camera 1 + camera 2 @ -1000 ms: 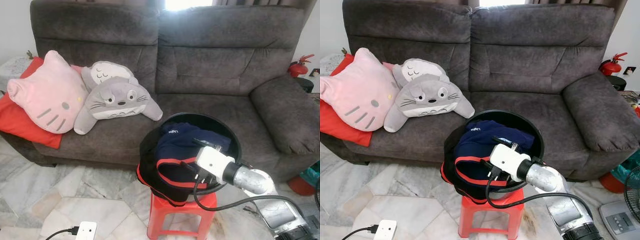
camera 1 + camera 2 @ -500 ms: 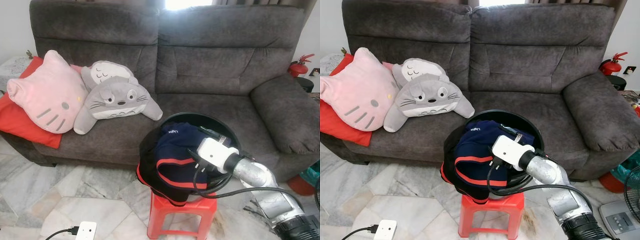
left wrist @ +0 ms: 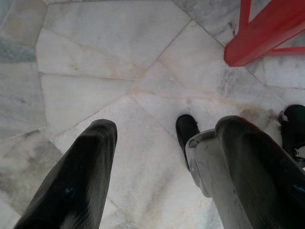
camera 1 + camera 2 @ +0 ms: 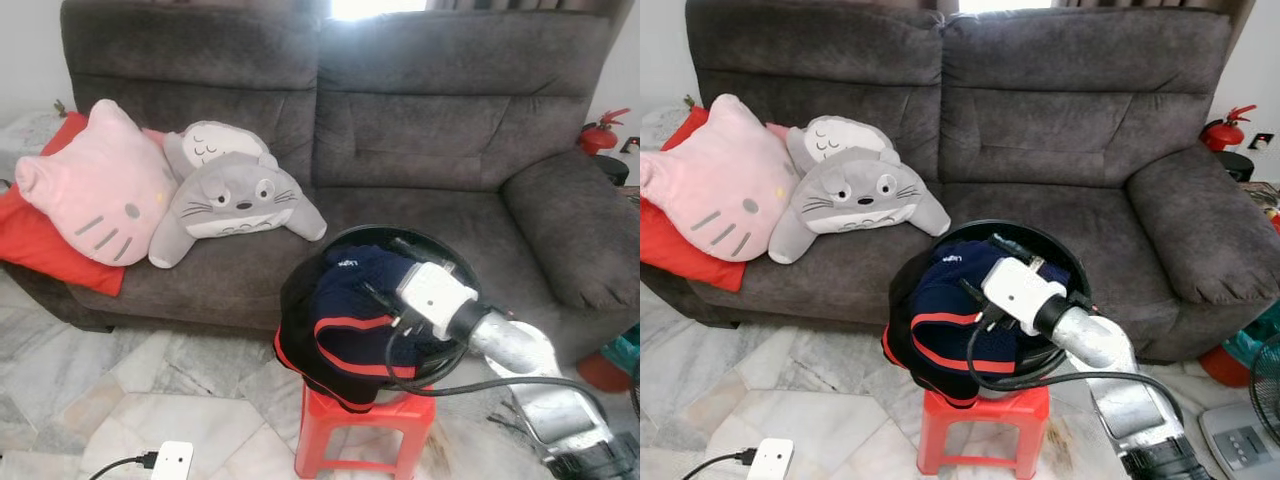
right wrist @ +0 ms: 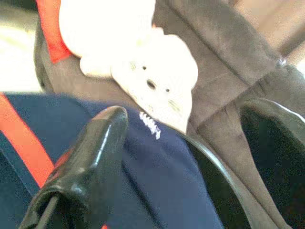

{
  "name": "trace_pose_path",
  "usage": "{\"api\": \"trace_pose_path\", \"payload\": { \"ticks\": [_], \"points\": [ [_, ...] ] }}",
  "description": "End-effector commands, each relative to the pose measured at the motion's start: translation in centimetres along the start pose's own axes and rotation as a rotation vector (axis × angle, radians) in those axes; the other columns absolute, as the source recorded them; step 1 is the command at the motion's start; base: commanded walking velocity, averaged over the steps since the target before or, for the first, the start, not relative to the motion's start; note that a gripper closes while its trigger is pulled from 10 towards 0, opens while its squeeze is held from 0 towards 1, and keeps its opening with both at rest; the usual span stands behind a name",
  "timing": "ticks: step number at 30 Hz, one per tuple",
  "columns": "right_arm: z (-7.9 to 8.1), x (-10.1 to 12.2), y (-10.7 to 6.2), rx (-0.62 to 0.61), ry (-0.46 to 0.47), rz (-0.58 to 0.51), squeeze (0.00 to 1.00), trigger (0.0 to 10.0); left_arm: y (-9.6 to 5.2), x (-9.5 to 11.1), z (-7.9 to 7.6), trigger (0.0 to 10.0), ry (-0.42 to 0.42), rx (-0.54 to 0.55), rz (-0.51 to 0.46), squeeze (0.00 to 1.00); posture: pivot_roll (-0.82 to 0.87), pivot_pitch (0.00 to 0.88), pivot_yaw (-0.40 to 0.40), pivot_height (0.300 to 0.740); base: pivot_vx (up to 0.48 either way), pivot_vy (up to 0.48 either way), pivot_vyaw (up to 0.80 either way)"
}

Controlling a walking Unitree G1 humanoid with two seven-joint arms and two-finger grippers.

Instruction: Hang hanger

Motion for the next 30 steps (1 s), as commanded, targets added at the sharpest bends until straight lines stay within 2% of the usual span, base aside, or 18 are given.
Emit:
{"api": "trace_pose_path", "payload": {
  "ticks": [1,3,6,13,14,30],
  "points": [
    [-0.2,1.8,-0.5,0.02,0.042,-0.053,0.0,10.0,0.0,-0.2,-0.1,10.0,0.009,-0.008,0.01,0.0,-0.15,0.0,0.009,0.74,0.0,0.0,0.0],
    [1.0,2.3,-0.8,0.108,0.069,-0.042,0.0,10.0,0.0,-0.1,-0.1,10.0,0.012,-0.013,0.009,0.0,-0.16,0.0,0.011,0.74,0.0,0.0,0.0],
    [3.5,1.6,-1.5,0.275,0.019,0.038,0.0,10.0,0.0,0.0,-0.1,10.0,0.012,-0.019,0.008,0.0,-0.16,0.0,0.011,0.74,0.0,0.0,0.0],
    [4.9,-0.1,-2.1,0.37,0.025,0.152,0.0,10.0,0.0,0.1,-0.2,10.0,0.008,-0.025,0.007,0.0,-0.16,0.0,0.01,0.74,0.0,0.0,0.0],
    [5.2,-0.7,-2.3,0.387,0.056,0.184,0.0,10.0,0.1,0.1,-0.2,10.0,0.007,-0.026,0.008,0.0,-0.15,0.0,0.01,0.74,0.0,0.0,0.0],
    [5.6,-2.8,-2.4,0.376,0.112,0.237,0.0,10.0,0.0,0.0,-0.2,10.0,0.005,-0.026,0.008,0.0,-0.15,0.0,0.01,0.74,0.0,0.0,0.0]
  ]
}}
Point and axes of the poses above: a point about 5 cm out from each wrist's last joint towards the gripper, its own y axis pointing out of the wrist towards the gripper, its own x axis along the axis of the wrist's last joint, z = x × y, the point moved 5 cm from there along y, pointing out of the wrist towards the gripper, and after that the axes turned 9 degrees about y, right-handed, at the moved point
